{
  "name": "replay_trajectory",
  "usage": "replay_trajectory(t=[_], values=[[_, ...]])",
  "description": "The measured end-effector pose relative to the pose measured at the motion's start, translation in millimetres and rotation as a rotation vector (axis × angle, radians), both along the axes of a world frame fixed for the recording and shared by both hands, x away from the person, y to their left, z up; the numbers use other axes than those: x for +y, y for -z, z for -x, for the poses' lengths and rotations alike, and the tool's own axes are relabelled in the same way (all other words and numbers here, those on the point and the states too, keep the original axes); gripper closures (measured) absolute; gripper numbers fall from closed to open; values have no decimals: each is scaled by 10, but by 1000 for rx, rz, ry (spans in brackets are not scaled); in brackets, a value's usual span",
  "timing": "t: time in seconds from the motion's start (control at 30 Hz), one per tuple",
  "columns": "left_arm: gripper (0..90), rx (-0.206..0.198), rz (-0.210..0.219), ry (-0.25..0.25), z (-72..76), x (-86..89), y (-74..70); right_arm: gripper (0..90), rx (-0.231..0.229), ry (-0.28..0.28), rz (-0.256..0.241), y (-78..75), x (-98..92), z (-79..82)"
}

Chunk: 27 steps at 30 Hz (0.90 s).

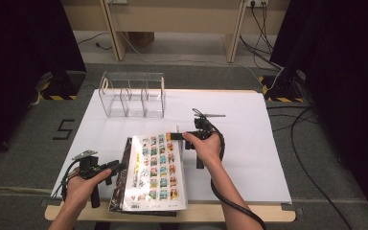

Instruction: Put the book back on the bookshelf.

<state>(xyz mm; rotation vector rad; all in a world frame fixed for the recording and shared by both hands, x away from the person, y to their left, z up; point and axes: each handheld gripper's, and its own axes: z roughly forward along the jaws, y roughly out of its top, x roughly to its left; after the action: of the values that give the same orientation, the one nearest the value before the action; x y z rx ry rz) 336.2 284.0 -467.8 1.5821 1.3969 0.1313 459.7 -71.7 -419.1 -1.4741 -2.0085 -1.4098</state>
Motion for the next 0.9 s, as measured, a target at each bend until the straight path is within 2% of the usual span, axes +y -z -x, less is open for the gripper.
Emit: replay_trajectory(t=[0.07,0.17,0.43,0.53,0.57,0.6,0.63,0.67,0.9], values=[[498,-5,2,-4,6,-2,-8,739,-27,6,-3,-73,7,21],[494,-9,-14,2,6,-18,-9,740,-68,14,18,-198,18,59],[488,-20,-35,10,11,-51,-19,741,-131,35,47,-349,22,112],[472,-28,-47,4,12,-45,-23,741,-178,56,67,-450,29,139],[467,-28,-47,4,12,-45,-23,741,-178,56,67,-450,29,139],[461,-32,-54,1,12,-40,-20,741,-207,66,76,-513,36,149],[458,-32,-54,1,12,-40,-20,741,-207,66,76,-513,36,149],[455,-34,-60,-2,14,-33,-19,741,-230,74,83,-566,41,153],[455,-60,-69,-11,21,-34,-71,741,-288,111,109,-688,58,179]])
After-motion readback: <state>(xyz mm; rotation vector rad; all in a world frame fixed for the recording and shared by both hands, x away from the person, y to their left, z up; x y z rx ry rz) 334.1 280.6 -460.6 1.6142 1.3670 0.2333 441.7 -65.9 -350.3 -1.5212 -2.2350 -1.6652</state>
